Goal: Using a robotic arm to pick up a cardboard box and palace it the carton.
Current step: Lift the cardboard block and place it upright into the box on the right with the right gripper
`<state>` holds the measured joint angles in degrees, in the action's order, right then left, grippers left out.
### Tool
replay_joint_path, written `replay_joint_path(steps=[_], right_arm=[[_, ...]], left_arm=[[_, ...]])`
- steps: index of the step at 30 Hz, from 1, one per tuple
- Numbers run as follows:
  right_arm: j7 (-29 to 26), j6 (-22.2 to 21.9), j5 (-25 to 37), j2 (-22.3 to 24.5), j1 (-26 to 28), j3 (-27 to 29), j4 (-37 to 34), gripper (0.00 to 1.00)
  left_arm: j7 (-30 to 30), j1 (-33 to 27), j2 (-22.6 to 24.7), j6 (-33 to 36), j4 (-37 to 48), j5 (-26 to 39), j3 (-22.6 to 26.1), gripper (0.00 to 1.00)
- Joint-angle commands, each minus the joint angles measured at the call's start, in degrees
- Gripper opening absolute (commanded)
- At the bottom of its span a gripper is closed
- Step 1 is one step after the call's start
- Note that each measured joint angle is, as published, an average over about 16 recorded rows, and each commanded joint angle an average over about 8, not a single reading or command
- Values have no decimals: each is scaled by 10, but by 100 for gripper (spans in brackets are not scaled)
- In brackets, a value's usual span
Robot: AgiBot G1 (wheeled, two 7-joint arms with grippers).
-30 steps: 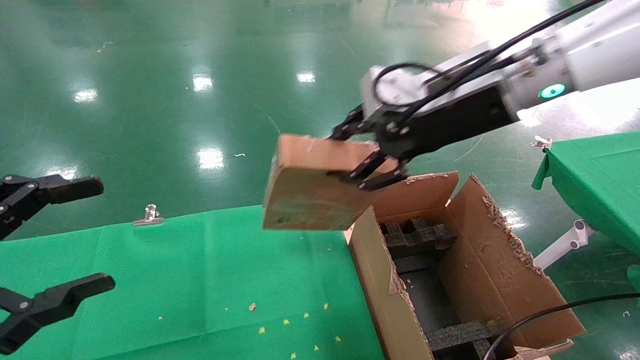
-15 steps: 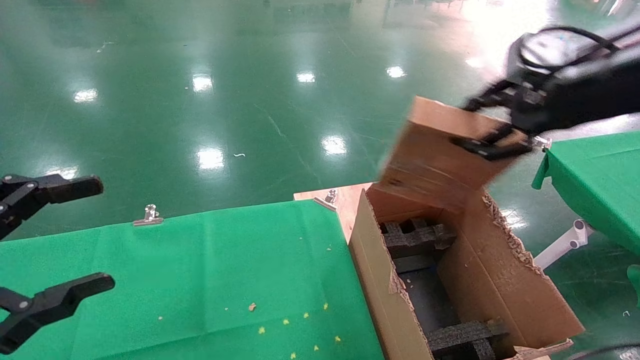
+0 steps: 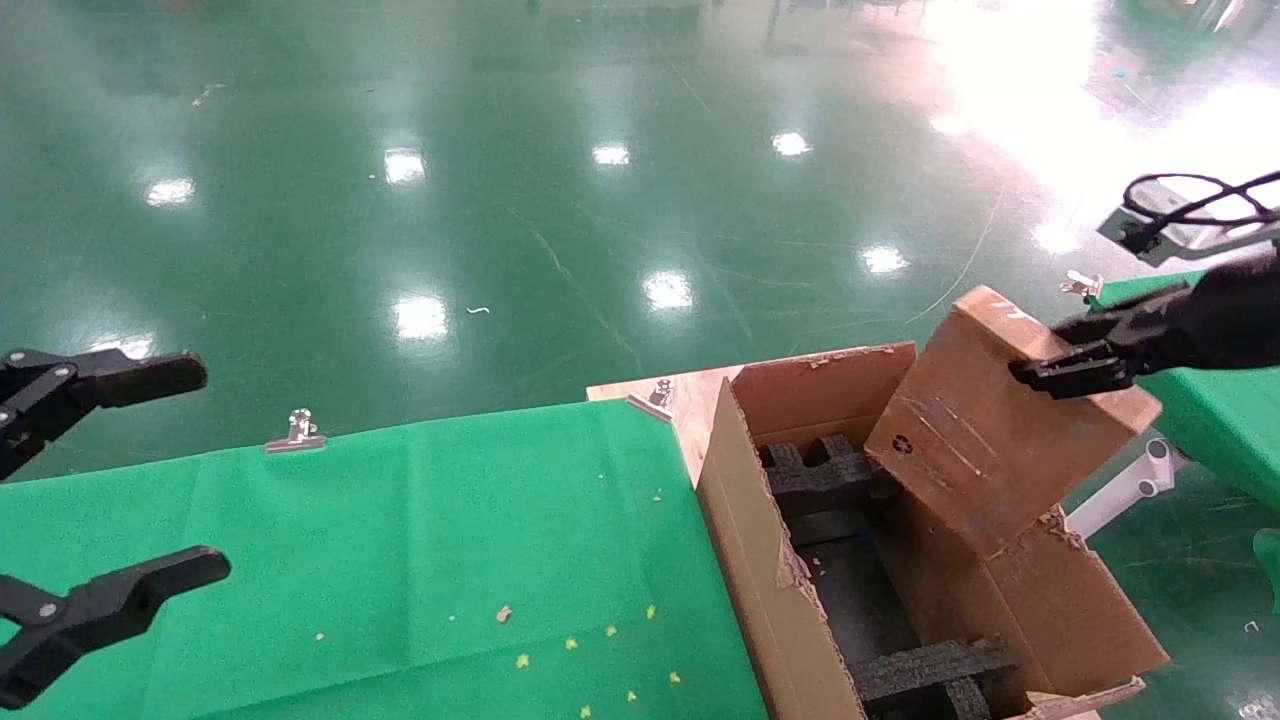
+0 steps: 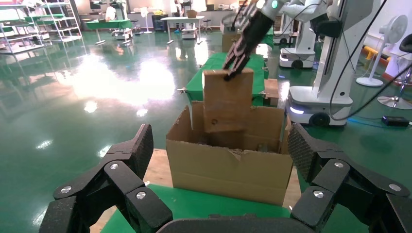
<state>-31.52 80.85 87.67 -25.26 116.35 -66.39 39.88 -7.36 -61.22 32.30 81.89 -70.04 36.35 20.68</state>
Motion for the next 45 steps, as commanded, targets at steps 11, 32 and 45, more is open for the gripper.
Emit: replay_joint_path(steps=[11,32,45], right_arm=[[-166,-58,-13,26,-75,-15,43,0],[-199,-86,19,11,-82,-26,59,0],[-375,-137,148,-14,-105,-69,130,0]], left_arm=[[0,0,0,0,0,0,0,100],[0,0,0,0,0,0,0,100],[0,0,0,0,0,0,0,100]])
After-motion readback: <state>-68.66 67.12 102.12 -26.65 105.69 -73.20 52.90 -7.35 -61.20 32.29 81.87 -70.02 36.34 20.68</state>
